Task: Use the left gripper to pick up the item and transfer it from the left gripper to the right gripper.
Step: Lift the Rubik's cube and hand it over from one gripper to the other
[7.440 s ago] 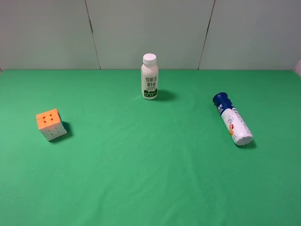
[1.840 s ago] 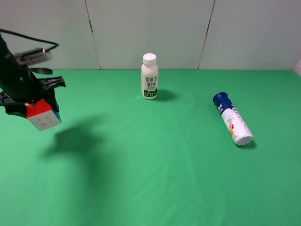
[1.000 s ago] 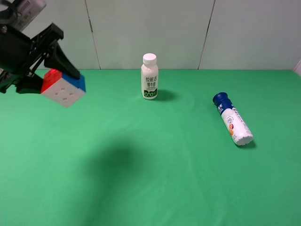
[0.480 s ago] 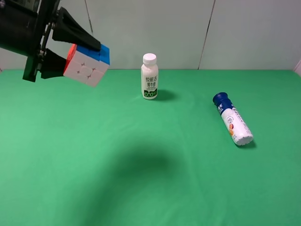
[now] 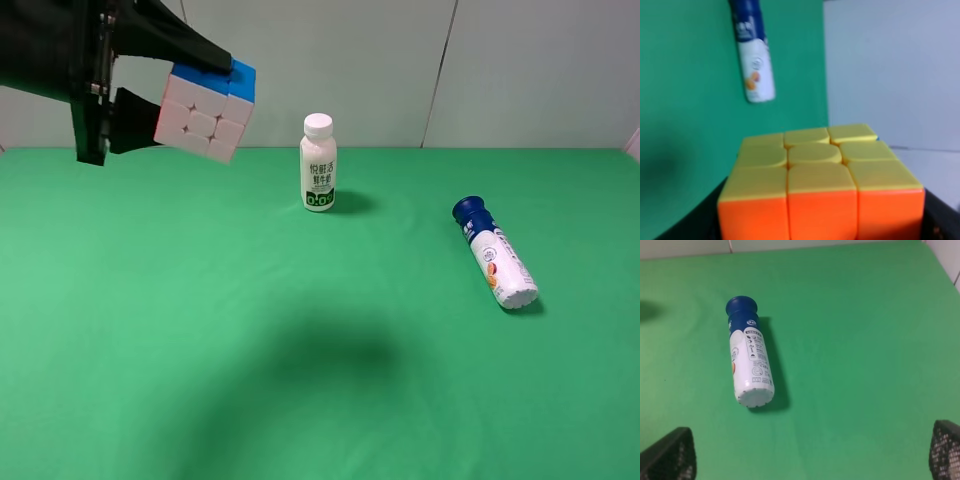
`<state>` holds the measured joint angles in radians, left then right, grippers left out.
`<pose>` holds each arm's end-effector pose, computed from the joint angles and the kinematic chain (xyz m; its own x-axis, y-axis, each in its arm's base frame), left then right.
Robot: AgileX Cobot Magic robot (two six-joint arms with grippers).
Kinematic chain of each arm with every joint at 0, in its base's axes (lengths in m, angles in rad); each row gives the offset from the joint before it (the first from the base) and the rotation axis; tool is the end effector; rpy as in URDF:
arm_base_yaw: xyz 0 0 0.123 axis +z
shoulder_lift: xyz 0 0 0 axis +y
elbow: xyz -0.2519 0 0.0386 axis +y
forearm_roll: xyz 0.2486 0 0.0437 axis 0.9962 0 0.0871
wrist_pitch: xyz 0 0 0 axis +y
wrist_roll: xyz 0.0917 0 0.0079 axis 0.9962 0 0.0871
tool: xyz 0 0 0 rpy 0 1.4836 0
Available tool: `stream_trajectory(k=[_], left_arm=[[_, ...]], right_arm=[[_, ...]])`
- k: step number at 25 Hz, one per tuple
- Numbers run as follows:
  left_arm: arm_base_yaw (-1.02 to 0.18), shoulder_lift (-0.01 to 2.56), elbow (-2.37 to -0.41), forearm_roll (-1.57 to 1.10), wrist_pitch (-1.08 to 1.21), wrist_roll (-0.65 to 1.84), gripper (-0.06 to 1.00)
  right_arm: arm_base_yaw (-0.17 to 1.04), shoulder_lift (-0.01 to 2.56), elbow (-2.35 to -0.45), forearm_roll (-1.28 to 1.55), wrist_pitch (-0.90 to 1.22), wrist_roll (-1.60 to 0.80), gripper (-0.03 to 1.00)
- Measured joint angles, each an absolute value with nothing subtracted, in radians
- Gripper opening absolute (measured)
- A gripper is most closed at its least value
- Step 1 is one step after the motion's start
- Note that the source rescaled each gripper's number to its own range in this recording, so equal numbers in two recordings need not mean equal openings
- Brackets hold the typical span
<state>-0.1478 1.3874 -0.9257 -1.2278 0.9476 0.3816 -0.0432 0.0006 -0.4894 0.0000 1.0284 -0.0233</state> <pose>0.2614 -0.1101 0.2631 -0.9432 -0.2487 -0.2203 0.0647 0.5129 -0.8560 0.0298 -0.0013 0.2767 -0.4376 -0.0044 -0.8992 0.0330 0.9992 -0.0210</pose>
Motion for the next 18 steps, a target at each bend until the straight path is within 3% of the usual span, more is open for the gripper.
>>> stream_trajectory(k=[7,18], left_arm=[[-0.162,1.49,-0.926,-1.38,0.982,0.473,0.0],[-0.327,1.599,-0.926,-1.483,0.995,0.576,0.0]], right_arm=[[-0.043,0.001,-0.489,0.0,1.028,-0.023,1.0],[-0.043,0.153,-0.531,0.156,0.992,-0.127,1.0]])
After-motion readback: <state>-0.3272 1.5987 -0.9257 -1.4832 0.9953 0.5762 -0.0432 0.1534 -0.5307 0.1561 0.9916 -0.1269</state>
